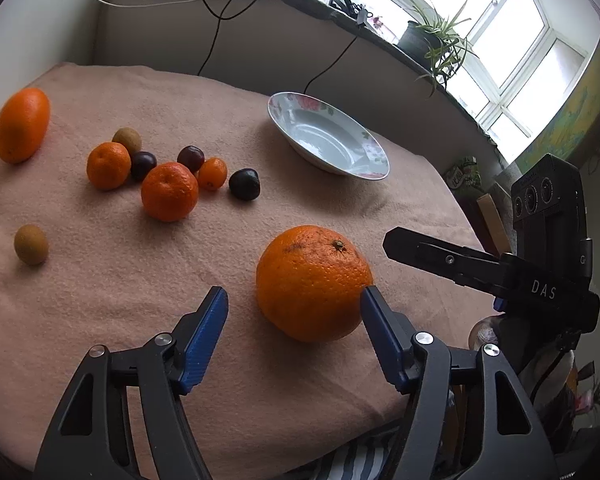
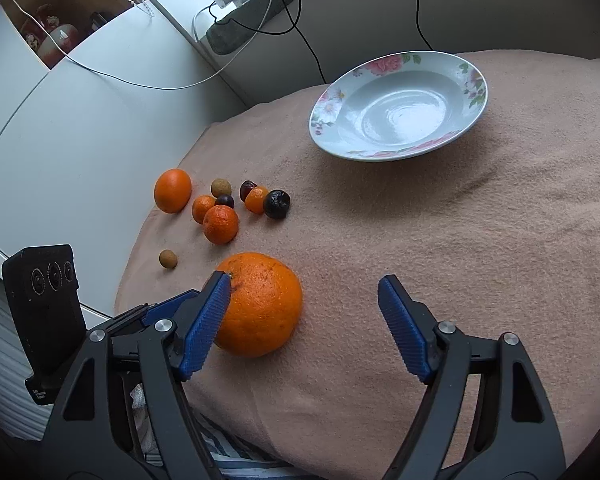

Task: Organize fruits
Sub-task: 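Move the right gripper to the large orange and close around it, then lift the large orange with the right gripper and carry it over the plate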

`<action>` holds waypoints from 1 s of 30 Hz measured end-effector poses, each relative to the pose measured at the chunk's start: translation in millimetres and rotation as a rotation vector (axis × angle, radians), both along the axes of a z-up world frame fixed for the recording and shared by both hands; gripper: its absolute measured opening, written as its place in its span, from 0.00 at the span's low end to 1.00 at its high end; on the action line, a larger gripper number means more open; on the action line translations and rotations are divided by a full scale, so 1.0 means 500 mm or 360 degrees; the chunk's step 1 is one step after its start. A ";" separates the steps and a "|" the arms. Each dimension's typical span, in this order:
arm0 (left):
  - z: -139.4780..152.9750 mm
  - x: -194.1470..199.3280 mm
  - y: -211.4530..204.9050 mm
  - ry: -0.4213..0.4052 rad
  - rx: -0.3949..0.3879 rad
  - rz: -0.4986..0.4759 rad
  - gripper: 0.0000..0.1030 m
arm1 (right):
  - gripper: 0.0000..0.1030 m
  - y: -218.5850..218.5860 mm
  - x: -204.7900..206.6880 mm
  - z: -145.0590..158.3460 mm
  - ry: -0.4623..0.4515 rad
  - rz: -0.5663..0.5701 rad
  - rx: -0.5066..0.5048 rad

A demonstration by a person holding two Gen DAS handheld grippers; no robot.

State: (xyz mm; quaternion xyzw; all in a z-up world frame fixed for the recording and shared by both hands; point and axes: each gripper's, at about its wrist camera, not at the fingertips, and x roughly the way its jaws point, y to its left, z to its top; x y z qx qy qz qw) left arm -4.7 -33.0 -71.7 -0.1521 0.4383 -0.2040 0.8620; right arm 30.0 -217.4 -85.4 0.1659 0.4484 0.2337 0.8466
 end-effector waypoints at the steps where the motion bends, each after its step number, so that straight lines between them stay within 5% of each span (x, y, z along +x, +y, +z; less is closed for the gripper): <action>1: -0.001 0.000 -0.002 0.0002 0.0003 -0.0008 0.65 | 0.77 0.003 0.001 -0.001 0.0002 0.0009 0.0000; 30: -0.005 0.007 -0.032 -0.0001 0.0041 -0.0102 0.57 | 0.69 0.084 -0.004 -0.027 0.0098 0.0214 0.0020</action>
